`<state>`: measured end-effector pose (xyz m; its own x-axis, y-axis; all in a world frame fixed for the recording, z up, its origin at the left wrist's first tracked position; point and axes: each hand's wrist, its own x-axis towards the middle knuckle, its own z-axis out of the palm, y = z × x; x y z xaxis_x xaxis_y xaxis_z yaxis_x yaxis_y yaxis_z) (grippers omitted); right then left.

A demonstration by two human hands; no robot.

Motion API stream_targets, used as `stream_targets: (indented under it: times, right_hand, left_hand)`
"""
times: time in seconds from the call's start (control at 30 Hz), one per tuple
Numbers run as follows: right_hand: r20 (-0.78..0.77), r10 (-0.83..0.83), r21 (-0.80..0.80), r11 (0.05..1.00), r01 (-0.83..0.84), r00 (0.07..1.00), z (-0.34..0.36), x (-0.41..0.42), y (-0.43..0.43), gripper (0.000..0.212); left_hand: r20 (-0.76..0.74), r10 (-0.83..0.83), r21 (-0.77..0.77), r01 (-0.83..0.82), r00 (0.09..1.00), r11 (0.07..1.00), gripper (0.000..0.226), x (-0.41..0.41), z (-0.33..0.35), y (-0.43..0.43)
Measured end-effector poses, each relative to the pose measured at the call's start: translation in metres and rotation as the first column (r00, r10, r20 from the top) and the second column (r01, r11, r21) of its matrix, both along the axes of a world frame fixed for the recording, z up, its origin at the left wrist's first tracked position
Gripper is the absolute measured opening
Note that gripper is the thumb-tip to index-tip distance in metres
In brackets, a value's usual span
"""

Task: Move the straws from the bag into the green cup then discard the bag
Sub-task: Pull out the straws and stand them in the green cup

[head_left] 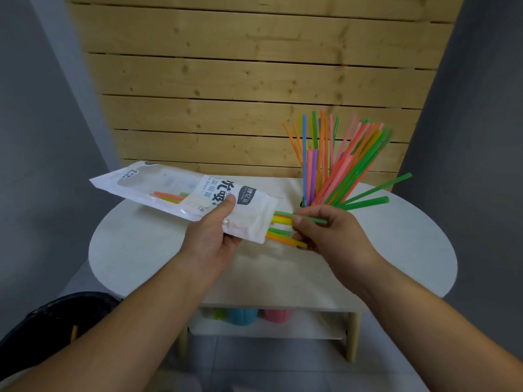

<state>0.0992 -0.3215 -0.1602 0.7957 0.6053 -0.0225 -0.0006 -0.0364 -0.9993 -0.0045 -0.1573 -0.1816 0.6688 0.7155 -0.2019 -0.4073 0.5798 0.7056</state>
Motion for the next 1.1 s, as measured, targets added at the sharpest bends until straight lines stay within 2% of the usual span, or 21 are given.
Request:
stream_targets:
  times: [0.17,0.27,0.4,0.53,0.67,0.8,1.0,1.1]
  right_hand:
    - [-0.087,-0.053,0.084,0.995,0.06,0.995,0.005,0.014,-0.006,0.007]
    - [-0.195,-0.057,0.162,0.983,0.09,0.979,0.005,0.016,-0.007,0.007]
    - [-0.429,0.032,0.294,0.95,0.106,0.903,0.0,0.012,-0.005,0.006]
    - [-0.534,0.163,0.4,0.913,0.078,0.83,-0.005,0.003,0.004,0.017]
    - [-0.555,0.162,0.406,0.909,0.096,0.816,-0.005,-0.003,0.014,0.015]
    - [-0.579,0.088,0.415,0.888,0.2,0.811,-0.001,-0.003,0.017,0.01]
    - [-0.42,-0.083,0.375,0.891,0.255,0.904,0.006,0.007,0.0,0.012]
    - [-0.379,-0.12,0.391,0.878,0.276,0.918,0.009,0.014,-0.013,0.015]
  left_hand:
    - [0.004,-0.019,-0.03,0.019,1.0,0.999,0.023,0.001,0.0,-0.001]
    - [0.007,-0.022,-0.049,0.023,1.0,0.999,0.023,0.001,0.001,-0.003]
    - [0.008,-0.017,-0.07,0.018,1.0,0.997,0.024,0.001,0.003,-0.003]
    - [0.018,-0.017,-0.075,0.018,1.0,0.997,0.025,0.001,0.004,-0.004]
    - [0.035,-0.029,-0.078,0.031,0.999,0.996,0.027,0.0,0.004,-0.007]
    - [0.039,-0.027,-0.085,0.03,0.999,0.996,0.025,0.0,0.004,-0.006]
    - [0.018,0.016,-0.112,-0.014,1.0,0.994,0.023,0.001,0.005,0.003]
    - [0.018,0.053,-0.131,-0.05,0.998,0.99,0.031,-0.001,0.004,0.008]
